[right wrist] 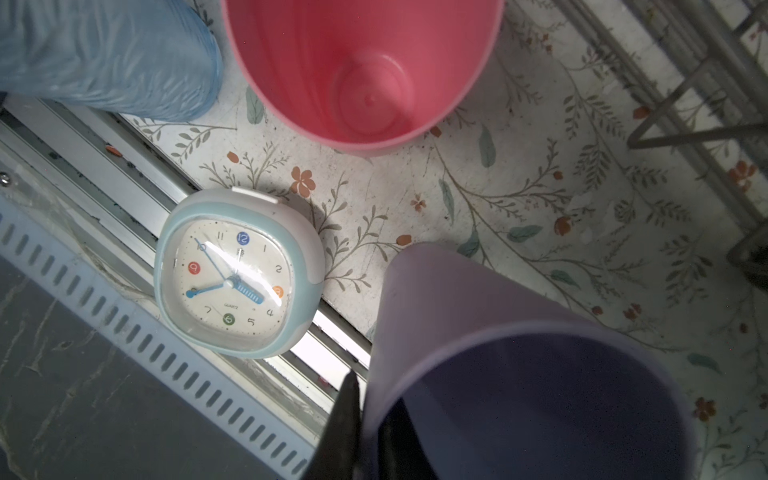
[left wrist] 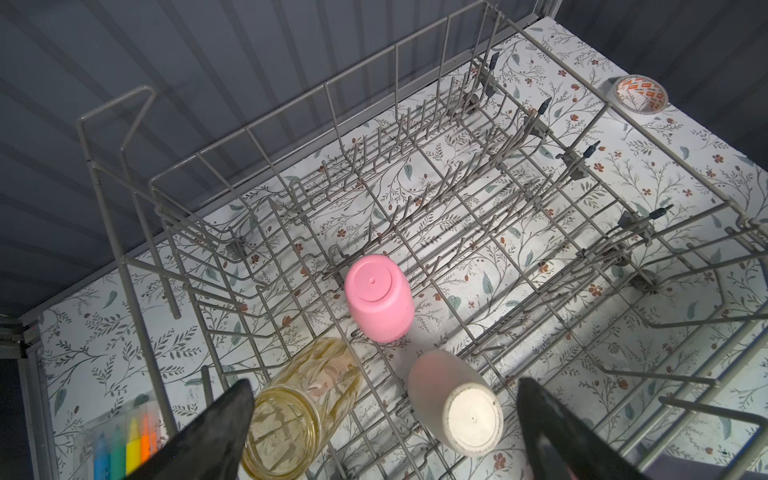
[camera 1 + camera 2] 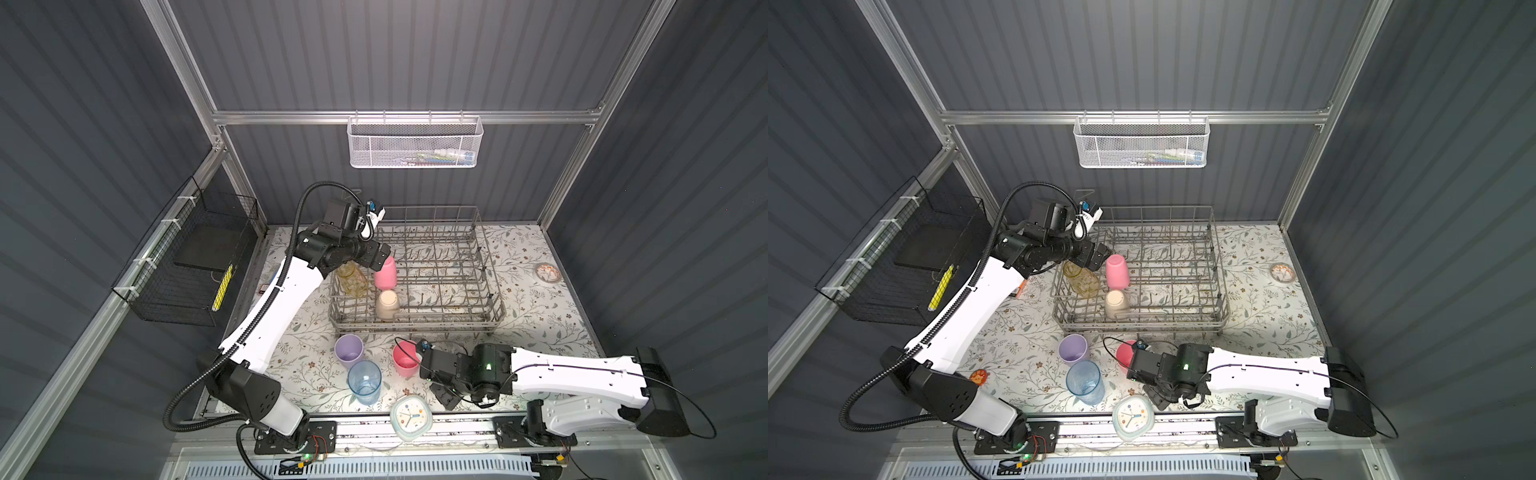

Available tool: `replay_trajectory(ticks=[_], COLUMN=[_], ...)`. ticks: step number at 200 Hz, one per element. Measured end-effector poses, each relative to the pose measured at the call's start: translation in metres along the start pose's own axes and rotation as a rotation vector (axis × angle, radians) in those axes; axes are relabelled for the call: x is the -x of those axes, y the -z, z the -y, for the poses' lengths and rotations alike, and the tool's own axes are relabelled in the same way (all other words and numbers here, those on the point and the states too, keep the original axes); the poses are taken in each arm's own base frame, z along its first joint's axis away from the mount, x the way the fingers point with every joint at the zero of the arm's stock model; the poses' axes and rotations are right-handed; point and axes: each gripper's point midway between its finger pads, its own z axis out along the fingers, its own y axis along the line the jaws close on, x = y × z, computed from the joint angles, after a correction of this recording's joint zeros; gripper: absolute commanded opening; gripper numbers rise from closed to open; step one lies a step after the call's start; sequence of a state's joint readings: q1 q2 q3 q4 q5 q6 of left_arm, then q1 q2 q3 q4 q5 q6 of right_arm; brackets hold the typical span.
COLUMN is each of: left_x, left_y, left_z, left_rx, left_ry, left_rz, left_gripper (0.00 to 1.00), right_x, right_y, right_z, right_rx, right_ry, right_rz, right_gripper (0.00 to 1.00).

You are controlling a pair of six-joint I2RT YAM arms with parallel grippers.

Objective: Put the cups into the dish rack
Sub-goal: 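Close the right gripper on the purple cup and lift it toward the rack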

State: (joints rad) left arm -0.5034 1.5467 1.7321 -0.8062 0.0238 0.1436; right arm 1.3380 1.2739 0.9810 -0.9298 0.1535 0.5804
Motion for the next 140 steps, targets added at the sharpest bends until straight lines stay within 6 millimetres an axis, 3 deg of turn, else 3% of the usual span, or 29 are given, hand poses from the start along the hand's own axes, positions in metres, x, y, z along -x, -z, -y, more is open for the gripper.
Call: replay_trajectory(ticks=[21,40,56,77,101,140], left_x=[0.0,0.0,0.0,0.0,-0.001,0.0], left_y=[0.001,0.001,0.002,0.001,0.0,-0.004], left_z=[0.0,0.0,0.0,0.001,0.004,0.012], left_rx=[0.0,0.0,-0.001,-0.007,-0.022,-0.072], left_ry=[-0.002,-0.002,-0.002,-0.002,-0.001,-0.002], left_rz=[0.001,0.002,0.003,0.003,0.003,0.023], left_gripper=[0.99,0.99,0.99,0.99,0.99,0.99], right_x=[-0.001,0.008,0.02,0.036,0.043,0.049], right_y=[0.009,0.032,0.063,0.119,0.171,0.222], right_z=[0.005,0.006,0.006,0.01,0.018,0.031], right_rx=[-0.025,-0.018,0.02,0.106,0.211,0.322], right_ry=[0.003,0.007,0.001,-0.016,-0.028,-0.063], right_rz=[-0.011,0.029,0.116,0.293,0.493,0.783], right_gripper=[0.04,0.03,0.03,0.03,0.03,0.02])
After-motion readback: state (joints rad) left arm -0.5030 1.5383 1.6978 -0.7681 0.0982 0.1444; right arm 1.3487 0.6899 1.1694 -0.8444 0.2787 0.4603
